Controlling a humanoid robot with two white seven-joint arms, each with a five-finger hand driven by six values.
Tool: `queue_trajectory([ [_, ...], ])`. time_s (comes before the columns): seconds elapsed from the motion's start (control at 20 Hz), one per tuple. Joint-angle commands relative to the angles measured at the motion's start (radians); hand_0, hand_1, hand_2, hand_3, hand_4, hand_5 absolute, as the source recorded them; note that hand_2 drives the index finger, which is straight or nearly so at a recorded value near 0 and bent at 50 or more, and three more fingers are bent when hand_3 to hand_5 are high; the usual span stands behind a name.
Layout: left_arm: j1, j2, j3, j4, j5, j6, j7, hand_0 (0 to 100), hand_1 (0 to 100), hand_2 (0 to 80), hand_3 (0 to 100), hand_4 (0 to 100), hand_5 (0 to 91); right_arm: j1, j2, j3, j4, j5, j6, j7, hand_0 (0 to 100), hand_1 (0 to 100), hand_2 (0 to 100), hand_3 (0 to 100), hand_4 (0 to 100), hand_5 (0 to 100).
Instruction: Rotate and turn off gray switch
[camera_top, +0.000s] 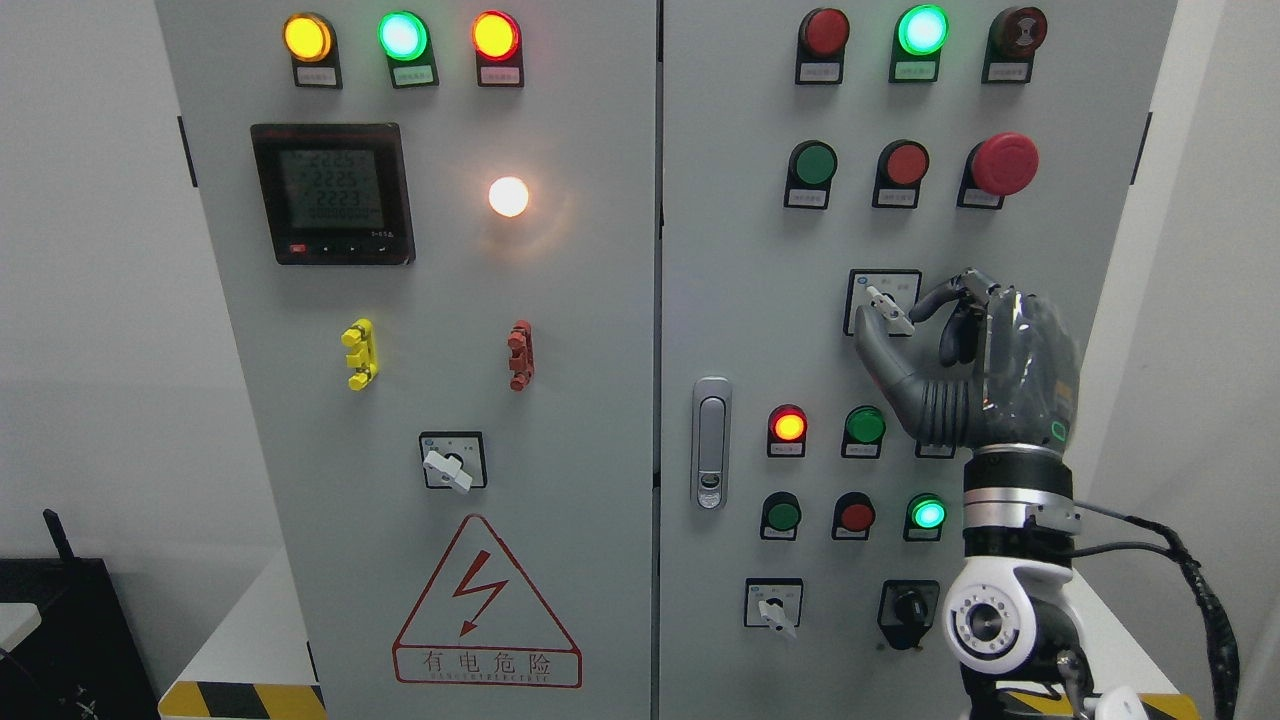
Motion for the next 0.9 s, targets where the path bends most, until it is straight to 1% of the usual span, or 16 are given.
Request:
queue_trajectory([
  [0.0,-0.009,0.001,0.008,-0.025,0.020,0.000,0.000,12,39,0.0,0,0,0.0,-0.003,0.014,0.009,0.000,0.000,0.000,0.000,15,43,62,100,100,100],
  [0.25,-0.009,0.000,0.008,-0.025,0.020,0.000,0.000,12,39,0.0,0,0,0.0,-0.003,0.018,0.012,0.001,0.003,0.002,0.000,15,43,63,100,100,100],
  [0.85,-0.009,0.000,0.008,-0.025,0.020,0.000,0.000,12,39,0.0,0,0,0.0,-0.015,0.022,0.021,0.001,0.003,0.031,0.000,16,44,64,100,100,100],
])
